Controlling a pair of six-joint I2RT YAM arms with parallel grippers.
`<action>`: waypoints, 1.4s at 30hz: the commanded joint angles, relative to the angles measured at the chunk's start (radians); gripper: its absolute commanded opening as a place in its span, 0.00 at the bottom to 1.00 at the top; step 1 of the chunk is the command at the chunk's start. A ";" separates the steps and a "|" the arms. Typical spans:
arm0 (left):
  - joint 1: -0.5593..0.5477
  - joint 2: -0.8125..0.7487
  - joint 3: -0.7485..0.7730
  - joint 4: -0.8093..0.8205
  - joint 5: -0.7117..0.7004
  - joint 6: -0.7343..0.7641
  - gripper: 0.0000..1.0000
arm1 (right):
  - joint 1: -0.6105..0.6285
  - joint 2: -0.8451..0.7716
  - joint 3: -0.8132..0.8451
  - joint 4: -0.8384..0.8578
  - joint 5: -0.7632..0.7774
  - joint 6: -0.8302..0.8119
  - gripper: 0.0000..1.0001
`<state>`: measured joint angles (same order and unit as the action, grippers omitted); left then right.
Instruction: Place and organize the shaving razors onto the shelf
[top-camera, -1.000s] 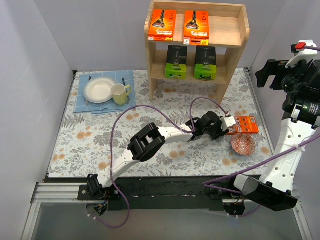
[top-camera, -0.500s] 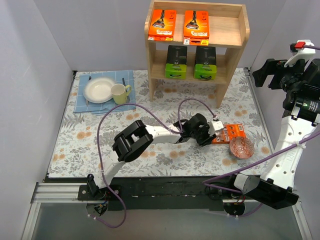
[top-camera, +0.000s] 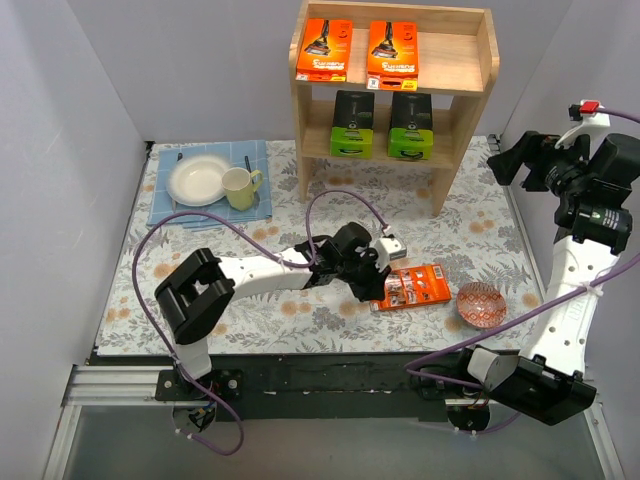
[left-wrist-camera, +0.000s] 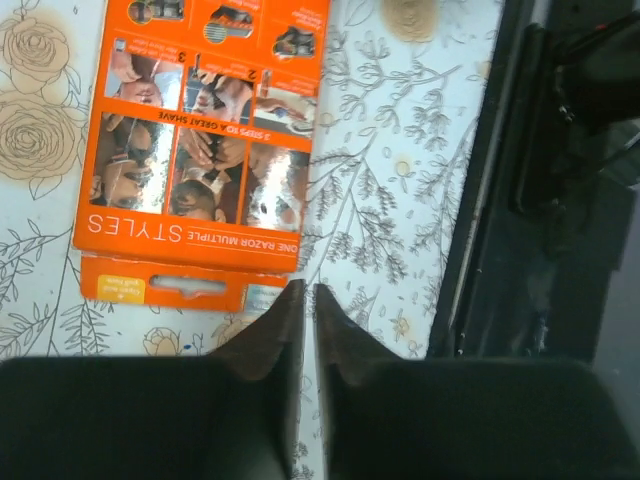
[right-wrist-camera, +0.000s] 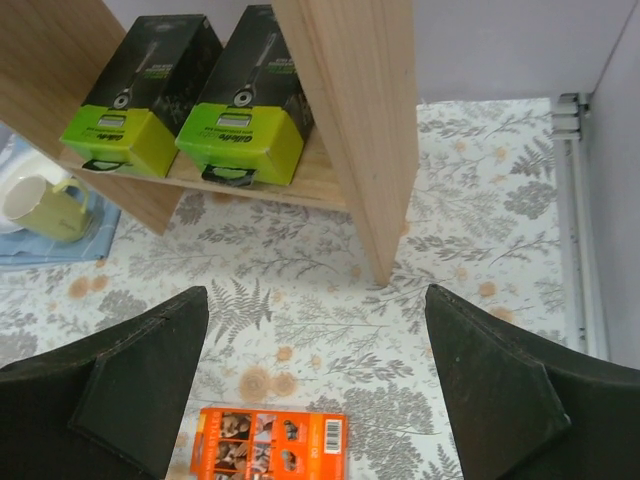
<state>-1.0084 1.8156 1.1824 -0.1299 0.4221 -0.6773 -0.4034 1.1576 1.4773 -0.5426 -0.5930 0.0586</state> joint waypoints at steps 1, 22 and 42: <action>0.095 -0.082 -0.029 -0.002 0.156 -0.169 0.00 | 0.005 -0.045 -0.069 0.078 -0.091 0.055 0.95; 0.179 0.082 0.169 0.107 0.162 -0.082 0.70 | 0.270 -0.217 -0.472 -0.323 0.007 -0.536 0.86; 0.160 0.378 0.330 -0.076 0.040 -0.109 0.46 | 0.276 -0.208 -0.479 -0.270 0.029 -0.186 0.88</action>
<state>-0.8585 2.2219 1.5684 -0.1383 0.5186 -0.7509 -0.1349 0.9386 1.0176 -0.8433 -0.5491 -0.2199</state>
